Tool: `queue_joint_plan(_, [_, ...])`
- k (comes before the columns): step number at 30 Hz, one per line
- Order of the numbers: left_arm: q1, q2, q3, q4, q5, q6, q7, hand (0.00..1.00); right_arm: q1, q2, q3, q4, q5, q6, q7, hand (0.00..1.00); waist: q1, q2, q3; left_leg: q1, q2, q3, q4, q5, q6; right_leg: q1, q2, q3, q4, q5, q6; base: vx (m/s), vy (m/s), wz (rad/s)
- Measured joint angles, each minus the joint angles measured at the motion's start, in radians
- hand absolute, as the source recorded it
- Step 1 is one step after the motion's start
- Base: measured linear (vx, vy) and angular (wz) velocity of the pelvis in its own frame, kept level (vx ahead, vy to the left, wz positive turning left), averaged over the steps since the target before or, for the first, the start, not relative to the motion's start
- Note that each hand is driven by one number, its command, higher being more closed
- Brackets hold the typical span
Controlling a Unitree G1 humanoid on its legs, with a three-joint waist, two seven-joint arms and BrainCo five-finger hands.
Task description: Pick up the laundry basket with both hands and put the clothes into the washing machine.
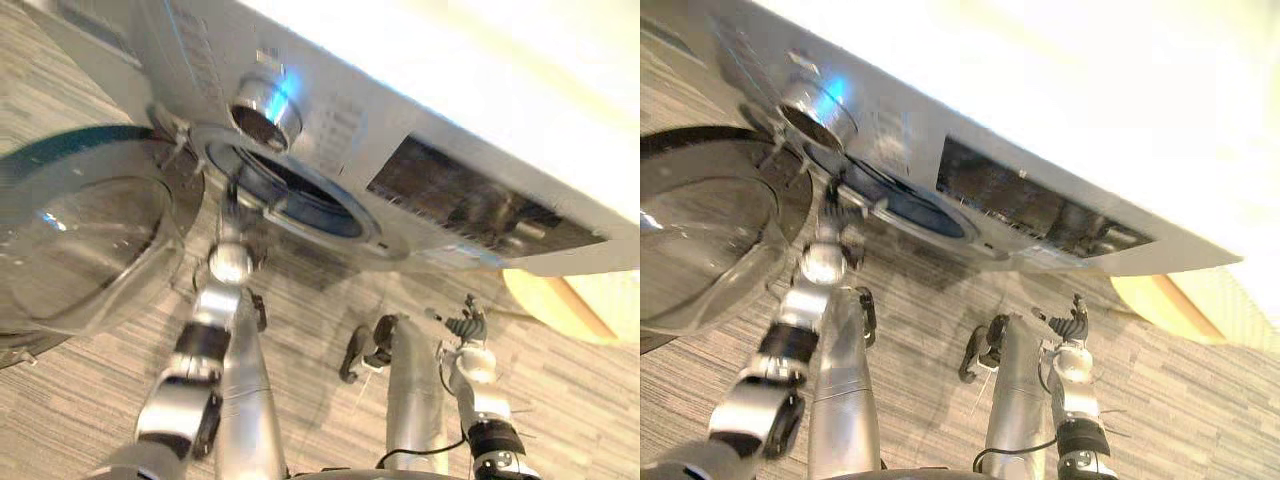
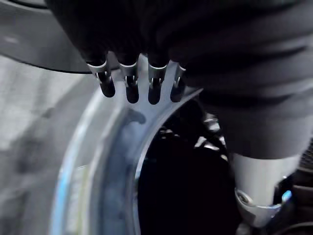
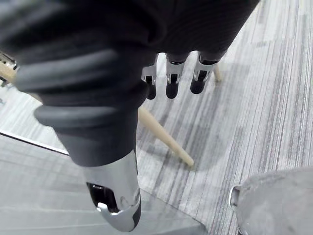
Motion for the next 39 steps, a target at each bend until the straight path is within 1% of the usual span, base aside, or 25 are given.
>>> queue_joint_plan(3, [0.116,-0.046,0.061,0.097,0.008,-0.004,-0.03,0.0,0.043,-0.001,0.008,0.054,-0.027,0.001,0.017,0.0,-0.002,0.031,-0.059,0.183,0.005,0.053,-0.164,0.035,0.009,0.171,0.024,-0.012,-0.197,0.074,0.024,0.14,0.055,-0.17])
queue_joint_plan(8, [0.18,-0.047,0.138,0.239,0.033,-0.011,-0.03,0.0,0.079,0.001,0.021,0.135,-0.063,-0.002,0.04,0.0,-0.005,0.077,-0.143,0.411,0.005,0.154,-0.361,0.071,0.022,0.366,0.054,0.005,-0.475,0.195,0.055,0.1,0.087,-0.34])
queue_joint_plan(11, [0.181,-0.032,0.148,0.333,0.059,-0.012,-0.031,0.0,0.067,-0.014,0.02,0.267,-0.084,-0.003,0.056,0.0,-0.009,0.08,-0.192,0.53,-0.023,0.22,-0.531,0.133,0.029,0.453,0.069,0.041,-0.679,0.298,0.068,0.1,0.083,-0.44])
queue_joint_plan(12, [0.179,-0.029,0.148,0.34,0.067,-0.012,-0.032,0.0,0.066,-0.017,0.019,0.287,-0.086,-0.003,0.056,0.0,-0.01,0.079,-0.193,0.55,-0.029,0.236,-0.561,0.145,0.029,0.465,0.071,0.049,-0.711,0.315,0.072,0.09,0.062,-0.39])
queue_joint_plan(14, [0.174,-0.017,0.148,0.354,0.087,-0.013,-0.041,0.0,0.044,-0.036,0.018,0.348,-0.103,-0.003,0.061,0.0,-0.012,0.079,-0.196,0.593,-0.038,0.279,-0.634,0.177,0.032,0.493,0.091,0.082,-0.815,0.389,0.077,0.07,0.05,-0.51])
queue_joint_plan(16, [0.172,0.001,0.148,0.359,0.087,-0.014,-0.049,0.0,0.019,-0.051,0.019,0.382,-0.103,-0.003,0.068,0.0,-0.013,0.079,-0.195,0.599,-0.035,0.314,-0.646,0.182,0.034,0.491,0.106,0.115,-0.856,0.432,0.078,0.03,0.066,-0.6])
queue_joint_plan(19, [0.149,0.024,0.148,0.359,0.085,-0.028,-0.047,0.0,0.004,-0.071,0.046,0.401,-0.104,-0.005,0.068,0.0,-0.033,0.078,-0.195,0.588,-0.034,0.305,-0.617,0.183,0.038,0.474,0.108,0.129,-0.839,0.468,0.075,-0.05,0.042,-0.25])
queue_joint_plan(21, [0.133,0.025,0.148,0.358,0.084,-0.033,-0.047,0.0,0.001,-0.09,0.068,0.419,-0.104,-0.006,0.069,0.0,-0.028,0.082,-0.197,0.596,-0.042,0.272,-0.631,0.163,0.066,0.479,0.112,0.133,-0.85,0.506,0.086,-0.1,0.068,-0.1])
queue_joint_plan(22, [0.126,0.027,0.155,0.35,0.084,-0.034,-0.045,0.0,0.002,-0.091,0.066,0.425,-0.104,-0.005,0.068,0.0,-0.028,0.081,-0.198,0.595,-0.038,0.265,-0.656,0.16,0.074,0.508,0.113,0.136,-0.895,0.518,0.101,-0.13,0.054,0.22])
queue_joint_plan(23, [0.123,0.03,0.169,0.344,0.084,-0.036,-0.043,0.0,0.006,-0.084,0.07,0.427,-0.104,-0.004,0.071,0.0,-0.033,0.081,-0.191,0.598,-0.048,0.259,-0.657,0.18,0.073,0.496,0.11,0.134,-0.768,0.423,0.089,-0.1,0.044,0.37])
queue_joint_plan(24, [0.126,0.035,0.169,0.343,0.083,-0.035,-0.041,0.0,0.007,-0.083,0.074,0.433,-0.104,-0.003,0.073,0.0,-0.028,0.075,-0.193,0.604,-0.06,0.254,-0.664,0.188,0.076,0.503,0.111,0.134,-0.723,0.386,0.089,-0.05,0.019,0.43])
queue_joint_plan(25, [0.137,0.037,0.169,0.333,0.08,-0.035,-0.028,0.0,-0.002,-0.086,0.075,0.439,-0.104,-0.004,0.073,0.0,-0.015,0.06,-0.2,0.602,-0.079,0.251,-0.666,0.199,0.078,0.517,0.104,0.127,-0.739,0.357,0.07,-0.04,0.018,0.16])
queue_joint_plan(26, [0.138,0.036,0.171,0.324,0.078,-0.035,-0.024,0.0,-0.014,-0.09,0.075,0.441,-0.104,-0.005,0.073,0.0,0.001,0.057,-0.202,0.591,-0.085,0.257,-0.666,0.202,0.079,0.516,0.101,0.129,-0.769,0.356,0.067,-0.19,-0.019,0.07])
queue_joint_plan(27, [0.14,0.025,0.169,0.32,0.071,-0.035,-0.019,0.0,-0.041,-0.102,0.081,0.444,-0.104,-0.008,0.07,0.0,0.025,0.069,-0.199,0.54,-0.089,0.252,-0.667,0.224,0.083,0.518,0.105,0.126,-0.829,0.353,0.063,-0.24,-0.045,0.28])
queue_joint_plan(28, [0.126,0.003,0.162,0.306,0.061,-0.035,-0.006,0.0,-0.078,-0.12,0.084,0.437,-0.102,-0.008,0.063,0.0,0.022,0.093,-0.191,0.503,-0.086,0.217,-0.691,0.272,0.087,0.483,0.121,0.099,-0.829,0.37,0.045,-0.21,-0.039,0.53])
queue_joint_plan(29, [0.118,-0.002,0.155,0.302,0.056,-0.036,-0.001,0.0,-0.086,-0.128,0.084,0.428,-0.102,-0.008,0.059,0.0,0.022,0.113,-0.182,0.486,-0.088,0.198,-0.711,0.297,0.085,0.462,0.123,0.084,-0.815,0.371,0.044,-0.18,-0.025,0.78])
queue_joint_plan(30, [0.11,-0.023,0.141,0.298,0.042,-0.036,0.001,0.0,-0.096,-0.14,0.083,0.417,-0.102,-0.009,0.051,0.0,0.029,0.149,-0.166,0.464,-0.089,0.164,-0.746,0.342,0.077,0.423,0.127,0.054,-0.772,0.365,0.034,-0.22,-0.04,0.65])
queue_joint_plan(31, [0.118,-0.04,0.138,0.293,0.031,-0.04,0.001,0.0,-0.104,-0.14,0.082,0.415,-0.102,-0.009,0.051,0.0,0.029,0.169,-0.165,0.458,-0.089,0.141,-0.78,0.376,0.066,0.394,0.128,0.033,-0.731,0.354,0.023,-0.32,-0.092,0.65])
queue_joint_plan(32, [0.135,-0.055,0.138,0.284,0.022,-0.042,0.001,0.0,-0.101,-0.136,0.081,0.404,-0.102,-0.008,0.052,0.0,0.025,0.187,-0.174,0.463,-0.089,0.12,-0.833,0.399,0.042,0.373,0.128,0.007,-0.697,0.343,0.012,-0.29,-0.086,0.86])
queue_joint_plan(33, [0.135,-0.075,0.137,0.281,0.015,-0.041,0.0,0.0,-0.069,-0.121,0.057,0.349,-0.102,-0.006,0.05,0.0,0.021,0.178,-0.179,0.48,-0.109,0.144,-0.898,0.251,-0.024,0.372,0.093,-0.043,-0.702,0.346,-0.005,-0.21,-0.072,0.94])
queue_joint_plan(34, [0.132,-0.082,0.135,0.27,0.016,-0.041,0.0,0.0,-0.056,-0.109,0.049,0.334,-0.101,-0.006,0.049,0.0,0.021,0.14,-0.169,0.477,-0.123,0.164,-0.886,0.218,-0.003,0.371,0.061,-0.056,-0.714,0.353,-0.014,-0.16,-0.044,1.01])
queue_joint_plan(35, [0.128,-0.082,0.125,0.248,0.016,-0.044,-0.003,0.0,-0.053,-0.092,0.037,0.327,-0.101,-0.006,0.047,0.0,0.022,0.116,-0.157,0.471,-0.143,0.189,-0.751,0.237,0.046,0.377,0.021,-0.06,-0.707,0.359,-0.015,-0.09,-0.074,0.63])
queue_joint_plan(36, [0.138,-0.085,0.124,0.234,0.016,-0.046,-0.004,0.0,-0.047,-0.087,0.036,0.32,-0.101,-0.004,0.046,0.0,0.02,0.094,-0.149,0.483,-0.149,0.192,-0.618,0.237,0.05,0.39,0.002,-0.067,-0.709,0.365,-0.016,-0.17,-0.132,0.58])
queue_joint_plan(37, [0.151,-0.098,0.124,0.221,0.016,-0.048,-0.003,0.0,-0.013,-0.082,0.036,0.291,-0.101,-0.008,0.046,0.0,0.017,0.1,-0.161,0.543,-0.13,0.192,-0.511,0.211,0.05,0.41,0.004,-0.092,-0.722,0.371,-0.018,-0.15,-0.099,0.42])
queue_joint_plan(39, [0.152,-0.109,0.118,0.213,0.016,-0.053,-0.003,0.0,-0.008,-0.088,0.021,0.3,-0.101,-0.008,0.045,0.0,0.01,0.131,-0.184,0.623,-0.106,0.185,-0.544,0.18,0.051,0.418,0.036,-0.11,-0.758,0.387,-0.023,-0.13,0.017,0.36])
